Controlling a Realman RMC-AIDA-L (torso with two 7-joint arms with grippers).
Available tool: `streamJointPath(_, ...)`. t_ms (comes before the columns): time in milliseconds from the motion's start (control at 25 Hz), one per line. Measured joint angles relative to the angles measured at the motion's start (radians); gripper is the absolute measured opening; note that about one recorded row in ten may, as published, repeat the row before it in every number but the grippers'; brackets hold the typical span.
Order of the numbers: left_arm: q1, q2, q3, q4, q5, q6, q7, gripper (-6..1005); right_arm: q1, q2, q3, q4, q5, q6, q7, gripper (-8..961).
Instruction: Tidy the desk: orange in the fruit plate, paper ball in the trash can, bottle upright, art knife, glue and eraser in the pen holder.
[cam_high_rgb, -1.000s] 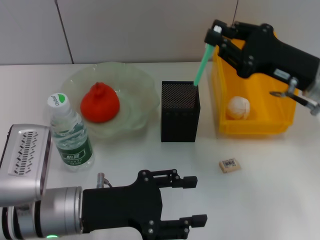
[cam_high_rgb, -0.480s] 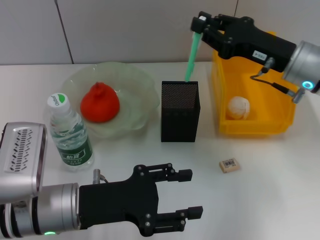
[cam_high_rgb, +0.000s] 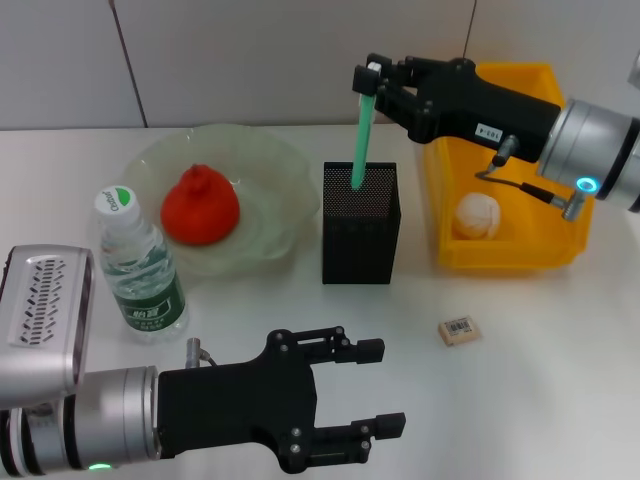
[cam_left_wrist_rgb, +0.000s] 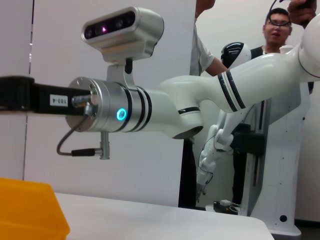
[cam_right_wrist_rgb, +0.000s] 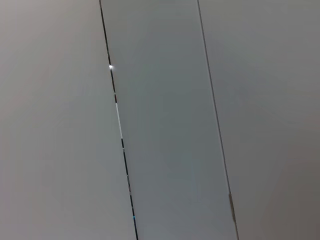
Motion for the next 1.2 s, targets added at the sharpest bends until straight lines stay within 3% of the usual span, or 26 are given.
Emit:
streamJointPath(560, 0.004, 0.001, -0.010, 0.000, -0.006, 0.004, 0.018, 687, -0.064, 0.004, -0.001, -0.008, 0.031, -0.009, -0.003, 311)
streamJointPath(800, 0.004, 0.002, -0.011, 0.001, -0.006, 0.010, 0.028, 688, -0.097, 0.000, -0.024, 0.060, 0.028, -0.074, 0.039, 481)
streamJointPath(840, 0.004, 0.002, -0.011, 0.001, -0.006, 0.012, 0.030, 688, -0.138, -0.004, -0.058, 0.164, 0.016, -0.104, 0.134, 509)
streamJointPath(880, 0.005, 0.003, -0.012, 0.001, -0.006, 0.013, 0.035, 688, -0.138, -0.004, -0.058, 0.164, 0.016, -0.104, 0.134, 543)
streamJointPath(920, 0.005, 0.003, -0.012, 0.001, -0.006, 0.013, 0.035, 688, -0.186, -0.008, -0.100, 0.308, -0.023, -0.115, 0.259, 577)
streamJointPath(960, 0.005, 0.003, -0.012, 0.001, -0.006, 0.013, 0.035, 688, -0.186, -0.008, -0.100, 0.308, -0.023, -0.115, 0.259, 610)
streamJointPath(1040, 0.008, 0.003, -0.020, 0.000, -0.004, 0.013, 0.040, 689, -0.237, -0.008, -0.128, 0.529, -0.161, -0.120, 0.438, 678)
streamJointPath(1080, 0.008, 0.003, -0.020, 0.000, -0.004, 0.013, 0.040, 689, -0.237, -0.008, -0.128, 0.529, -0.161, -0.120, 0.438, 703)
streamJointPath(1120, 0.010, 0.003, -0.028, -0.008, -0.003, 0.012, 0.050, 689, -0.250, -0.004, -0.131, 0.649, -0.269, -0.138, 0.536, 728)
streamJointPath(1200, 0.010, 0.003, -0.028, -0.008, -0.003, 0.012, 0.050, 689, -0.251, -0.004, -0.131, 0.705, -0.340, -0.162, 0.600, 779)
